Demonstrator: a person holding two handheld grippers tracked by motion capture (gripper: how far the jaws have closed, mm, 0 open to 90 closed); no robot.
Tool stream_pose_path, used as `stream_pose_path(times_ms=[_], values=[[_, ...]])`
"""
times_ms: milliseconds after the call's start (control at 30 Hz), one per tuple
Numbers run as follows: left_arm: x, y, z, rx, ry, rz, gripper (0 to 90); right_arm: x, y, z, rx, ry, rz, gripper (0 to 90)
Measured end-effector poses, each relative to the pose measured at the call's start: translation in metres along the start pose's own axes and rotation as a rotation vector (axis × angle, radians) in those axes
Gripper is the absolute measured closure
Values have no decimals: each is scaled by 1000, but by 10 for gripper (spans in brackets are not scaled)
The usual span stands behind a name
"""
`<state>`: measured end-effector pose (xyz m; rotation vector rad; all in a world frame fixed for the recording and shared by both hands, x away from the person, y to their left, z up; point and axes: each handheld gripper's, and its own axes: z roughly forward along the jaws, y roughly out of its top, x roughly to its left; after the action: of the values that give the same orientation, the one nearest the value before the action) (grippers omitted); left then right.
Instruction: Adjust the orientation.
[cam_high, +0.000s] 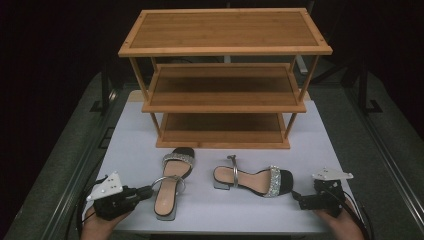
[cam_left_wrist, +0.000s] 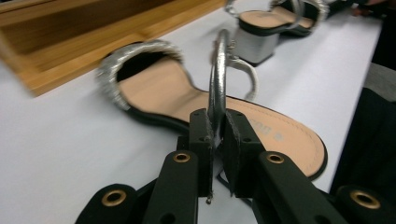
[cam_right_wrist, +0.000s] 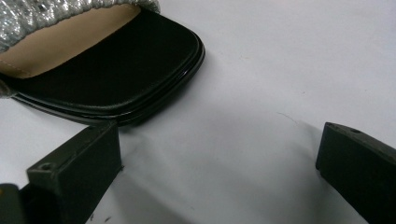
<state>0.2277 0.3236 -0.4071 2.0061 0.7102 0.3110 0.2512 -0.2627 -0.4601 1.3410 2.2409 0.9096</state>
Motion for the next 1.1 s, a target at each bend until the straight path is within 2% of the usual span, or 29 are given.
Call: stream_pose_path(times_ms=[133, 167, 200, 233, 300, 367, 400, 500, 633, 733, 900, 1100], values=[[9, -4, -7, -4, 26, -30, 822, 0, 0, 0, 0, 0, 0, 0], [11, -5, -10, -18, 22, -36, 854, 0, 0, 0, 0, 0, 0, 0], [13, -6, -12, -30, 16, -55, 862, 0, 0, 0, 0, 0, 0, 0], [14, -7, -15, -33, 10, -57, 863, 0, 0, 0, 0, 0, 0, 0], [15, -9, -16, -32, 11, -55, 852, 0, 0, 0, 0, 0, 0, 0], [16, -11, -18, -68, -10, -80, 819, 0, 0, 0, 0, 0, 0, 0], [15, -11, -18, -74, -6, -87, 763, 0, 0, 0, 0, 0, 0, 0], [14, -13, -17, -48, 8, -78, 608, 0, 0, 0, 0, 0, 0, 0], [13, -17, -13, -21, -12, -98, 392, 0, 0, 0, 0, 0, 0, 0], [10, -18, -12, -25, -16, -99, 288, 0, 0, 0, 0, 0, 0, 0], [5, -18, -7, -15, -35, -92, 159, 0, 0, 0, 1, 0, 0, 0], [0, -19, 5, -5, -64, -69, 131, 0, 0, 0, 1, 0, 1, 0]])
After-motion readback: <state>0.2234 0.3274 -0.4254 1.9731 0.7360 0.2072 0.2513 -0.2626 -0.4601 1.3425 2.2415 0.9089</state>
